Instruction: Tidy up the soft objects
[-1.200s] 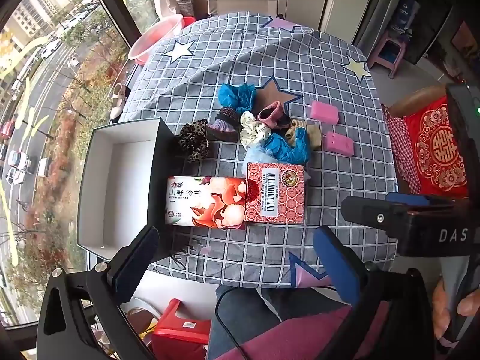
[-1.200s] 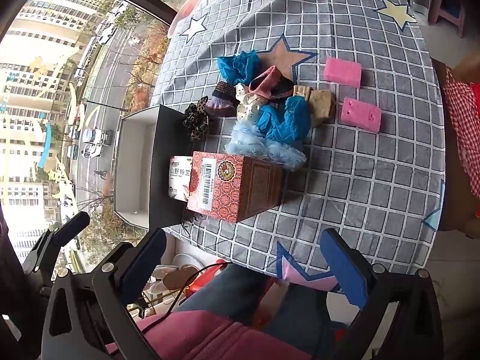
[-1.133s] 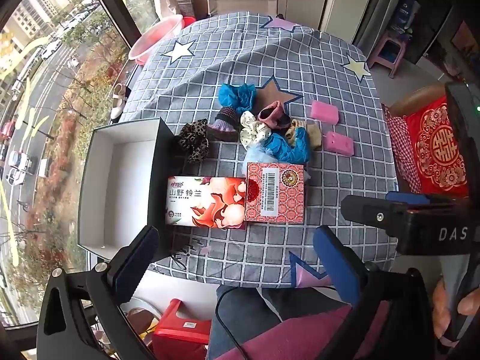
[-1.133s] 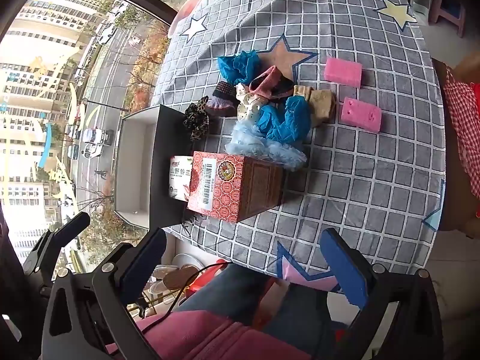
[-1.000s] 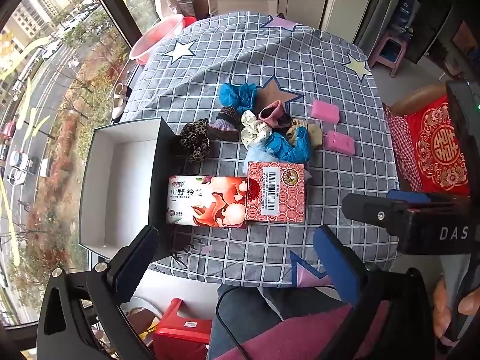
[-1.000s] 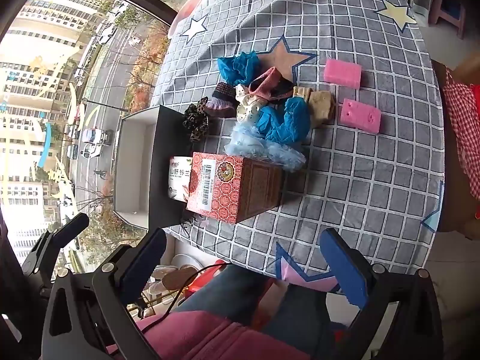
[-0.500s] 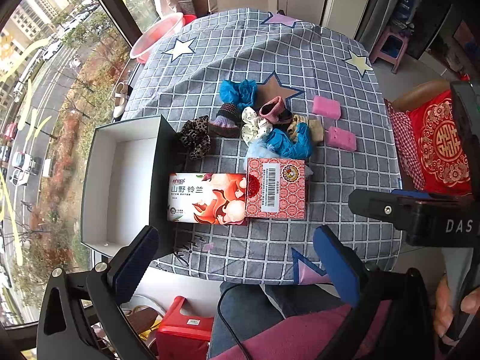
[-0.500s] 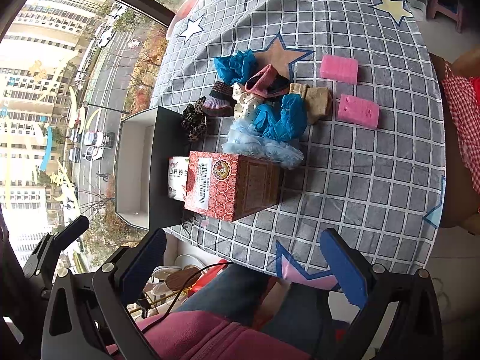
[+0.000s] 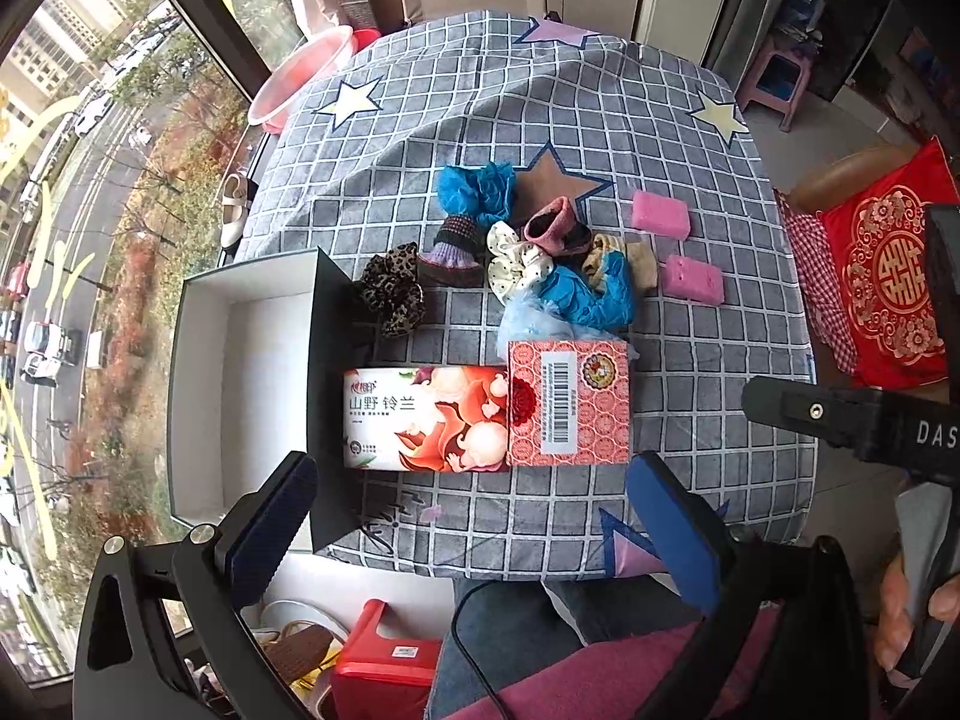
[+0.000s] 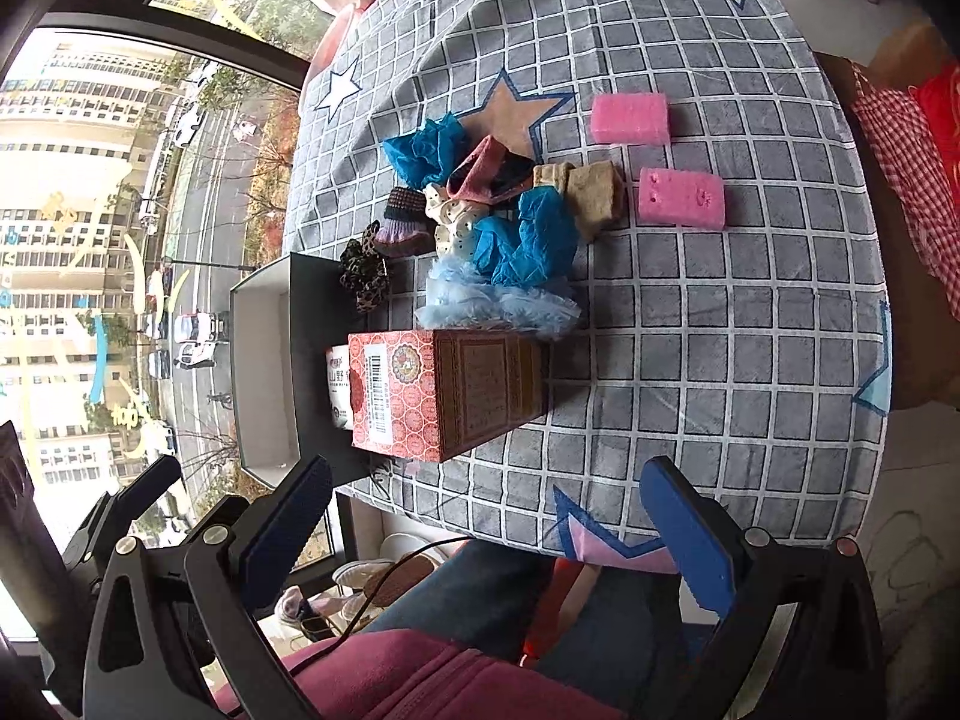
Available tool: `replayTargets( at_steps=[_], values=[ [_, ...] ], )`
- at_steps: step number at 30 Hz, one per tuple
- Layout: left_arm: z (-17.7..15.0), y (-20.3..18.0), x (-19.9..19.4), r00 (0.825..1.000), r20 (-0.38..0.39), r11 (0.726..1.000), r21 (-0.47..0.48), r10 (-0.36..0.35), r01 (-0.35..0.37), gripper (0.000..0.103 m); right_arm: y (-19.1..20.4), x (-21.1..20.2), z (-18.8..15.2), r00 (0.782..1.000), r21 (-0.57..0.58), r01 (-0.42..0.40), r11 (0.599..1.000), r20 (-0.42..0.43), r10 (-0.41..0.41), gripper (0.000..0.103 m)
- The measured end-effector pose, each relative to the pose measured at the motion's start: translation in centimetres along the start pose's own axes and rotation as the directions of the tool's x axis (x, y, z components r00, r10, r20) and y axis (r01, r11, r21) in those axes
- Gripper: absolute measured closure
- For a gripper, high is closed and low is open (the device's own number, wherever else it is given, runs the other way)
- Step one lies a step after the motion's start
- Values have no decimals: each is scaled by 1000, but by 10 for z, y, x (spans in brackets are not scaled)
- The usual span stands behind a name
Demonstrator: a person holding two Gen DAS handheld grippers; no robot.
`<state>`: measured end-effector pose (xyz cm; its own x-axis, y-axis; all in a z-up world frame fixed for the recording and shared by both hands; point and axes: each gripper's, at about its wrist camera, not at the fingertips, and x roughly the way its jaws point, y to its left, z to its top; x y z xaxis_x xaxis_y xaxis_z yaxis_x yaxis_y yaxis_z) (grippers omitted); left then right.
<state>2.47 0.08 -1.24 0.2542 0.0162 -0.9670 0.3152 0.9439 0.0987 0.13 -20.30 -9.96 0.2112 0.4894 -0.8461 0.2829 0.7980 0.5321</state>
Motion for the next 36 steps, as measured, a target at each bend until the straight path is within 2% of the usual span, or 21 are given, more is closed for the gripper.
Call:
replayTargets(
  at_steps=[2,6,9,14,18,23,28,34,36],
  values=[
    [8,6,3,1000,21,1000,4,-13,13,0,-4,0,3,1000,28,-1,1000,8,1,0],
    [36,20,17,1000,21,999,23,22,-23,0,-19,3,11,1000,111,10,994,24,-12,0],
    [59,29,30,999,39,999,32,-1,0,0,-33,8,16,999,180,29,983,26,-34,0],
    [101,34,70,1000,-7,995,97,-28,29,0,-52,25,22,996,275,87,957,12,-94,0],
    [134,35,112,996,-65,992,112,-57,64,0,-66,44,29,989,336,145,931,-22,-145,0],
    [172,34,167,990,-128,992,94,-66,79,0,-82,63,47,977,356,212,910,-46,-210,0],
    [203,29,213,986,-145,994,64,-76,86,0,-98,72,79,959,359,267,894,-13,-282,0],
    [220,23,261,982,-176,997,37,-67,75,0,-114,93,119,949,355,292,888,9,-315,0],
    [222,23,274,981,-184,997,31,-60,67,0,-116,104,131,938,329,326,886,8,-348,0]
  ],
)
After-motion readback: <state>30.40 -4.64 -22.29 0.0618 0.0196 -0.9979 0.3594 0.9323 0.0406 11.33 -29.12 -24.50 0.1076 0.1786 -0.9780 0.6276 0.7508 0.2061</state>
